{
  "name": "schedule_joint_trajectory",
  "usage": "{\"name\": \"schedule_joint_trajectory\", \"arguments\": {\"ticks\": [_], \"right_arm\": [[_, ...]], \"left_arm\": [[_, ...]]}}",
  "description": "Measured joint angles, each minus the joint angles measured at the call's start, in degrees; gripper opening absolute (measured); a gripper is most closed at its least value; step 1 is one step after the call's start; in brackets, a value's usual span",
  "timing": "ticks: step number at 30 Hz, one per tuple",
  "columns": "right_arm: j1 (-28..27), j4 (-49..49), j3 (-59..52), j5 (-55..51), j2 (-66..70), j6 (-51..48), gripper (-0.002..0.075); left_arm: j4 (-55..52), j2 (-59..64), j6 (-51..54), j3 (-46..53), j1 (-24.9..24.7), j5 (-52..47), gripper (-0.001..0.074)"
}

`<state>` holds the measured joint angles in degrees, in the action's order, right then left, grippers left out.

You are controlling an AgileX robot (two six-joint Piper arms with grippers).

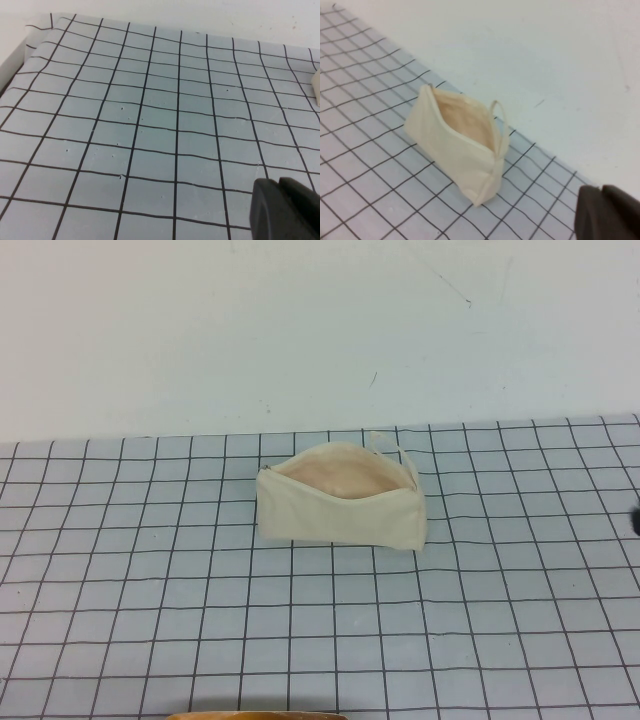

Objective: Put eraser into pencil case

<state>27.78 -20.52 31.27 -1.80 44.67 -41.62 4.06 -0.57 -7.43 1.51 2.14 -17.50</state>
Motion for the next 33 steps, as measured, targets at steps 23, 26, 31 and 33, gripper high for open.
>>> {"name": "schedule_joint_trajectory", "arguments": {"ticks": [23,26,31,33], "right_arm": [[-21.18,-0.83,-27.54,7.55,-32.51,0.49,-0.0001],[-27.99,3.22,-29.22,3.62,-37.24,5.37,-0.0001],[-33.2,17.22,-32.7,-0.35,-42.81,23.48,-0.0001],[-33.25,20.52,-32.79,-3.07,-43.92,27.64,-0.0001]], "left_arm": [[0.0,0.0,0.0,0.0,0.0,-0.29,-0.0001],[0.0,0.0,0.0,0.0,0.0,-0.29,-0.0001],[0.0,0.0,0.0,0.0,0.0,-0.43,-0.0001],[0.0,0.0,0.0,-0.1,0.0,-0.53,-0.0001]]}}
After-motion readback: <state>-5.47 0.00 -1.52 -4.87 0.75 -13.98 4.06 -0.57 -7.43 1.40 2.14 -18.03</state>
